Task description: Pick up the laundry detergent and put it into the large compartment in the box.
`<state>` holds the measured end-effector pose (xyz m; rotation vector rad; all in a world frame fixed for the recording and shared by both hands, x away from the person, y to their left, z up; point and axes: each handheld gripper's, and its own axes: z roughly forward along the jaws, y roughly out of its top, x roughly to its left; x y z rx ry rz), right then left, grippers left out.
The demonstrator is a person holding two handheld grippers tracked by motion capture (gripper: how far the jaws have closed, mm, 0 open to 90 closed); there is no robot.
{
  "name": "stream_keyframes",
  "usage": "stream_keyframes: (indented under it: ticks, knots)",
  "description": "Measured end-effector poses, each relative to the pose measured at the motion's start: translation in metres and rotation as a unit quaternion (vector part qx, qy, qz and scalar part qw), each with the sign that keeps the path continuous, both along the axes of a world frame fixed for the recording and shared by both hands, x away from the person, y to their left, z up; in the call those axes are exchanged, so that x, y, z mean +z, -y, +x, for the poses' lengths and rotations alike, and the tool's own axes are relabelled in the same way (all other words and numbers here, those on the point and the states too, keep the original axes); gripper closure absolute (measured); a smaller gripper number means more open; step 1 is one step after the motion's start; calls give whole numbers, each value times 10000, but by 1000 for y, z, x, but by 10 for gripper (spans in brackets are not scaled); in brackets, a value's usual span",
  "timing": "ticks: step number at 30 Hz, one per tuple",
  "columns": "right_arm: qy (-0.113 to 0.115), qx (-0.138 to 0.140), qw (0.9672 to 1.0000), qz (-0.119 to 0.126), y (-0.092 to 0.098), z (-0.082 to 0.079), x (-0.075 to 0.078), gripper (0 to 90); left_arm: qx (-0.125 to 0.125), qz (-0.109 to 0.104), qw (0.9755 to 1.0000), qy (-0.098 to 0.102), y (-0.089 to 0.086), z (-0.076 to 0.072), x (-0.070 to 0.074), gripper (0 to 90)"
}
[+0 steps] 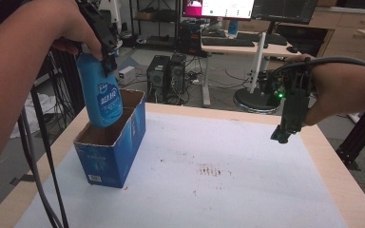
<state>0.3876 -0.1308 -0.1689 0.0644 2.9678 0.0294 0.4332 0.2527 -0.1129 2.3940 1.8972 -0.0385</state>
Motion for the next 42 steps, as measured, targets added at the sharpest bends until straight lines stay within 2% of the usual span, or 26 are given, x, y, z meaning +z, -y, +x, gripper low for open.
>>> stream_keyframes:
  ticks: [8, 9, 13, 15, 16, 18, 24, 26, 29, 34, 40, 42]
  knots:
    - [5, -19, 10000, 0, 1, -1, 0, 19, 85, 46, 9999, -93, -2, 4, -25, 377]
    - [3, -27, 10000, 8, 1, -1, 1, 19, 29, 76, 9999, -130, -2, 5, -32, 377]
    - [9, -31, 10000, 12, 0, -1, 1, 19, -16, 62, 9999, -155, -2, 6, -42, 377]
    - [8, -28, 10000, 10, 0, -1, 1, 19, -80, 60, 9998, -184, -2, 7, -47, 377]
    - [12, -39, 10000, 0, 0, -1, 1, 20, -161, 72, 9996, -228, -1, 8, -57, 377]
    - [12, -36, 10000, -2, -1, -2, 1, 19, -298, 94, 9990, -313, 0, 9, -66, 377]
    - [22, -25, 10000, -4, -2, -2, 1, 19, -628, 74, 9972, -395, 4, 11, -95, 377]
    - [21, -34, 10000, -12, -2, -2, 1, 19, -841, 122, 9954, -452, 5, 11, -103, 377]
    - [23, -57, 10000, -13, -1, -2, 1, 19, -1020, 170, 9935, -475, 5, 12, -117, 377]
    - [12, -45, 10000, -21, -1, -2, 1, 20, -1492, 299, 9873, -463, 6, 13, -135, 378]
    - [9, -70, 10000, -46, -2, -2, -1, 20, -1751, 321, 9829, -462, 6, 13, -152, 378]
    - [1, -75, 10000, -55, -2, -2, -1, 20, -1880, 336, 9806, -444, 6, 13, -157, 378]
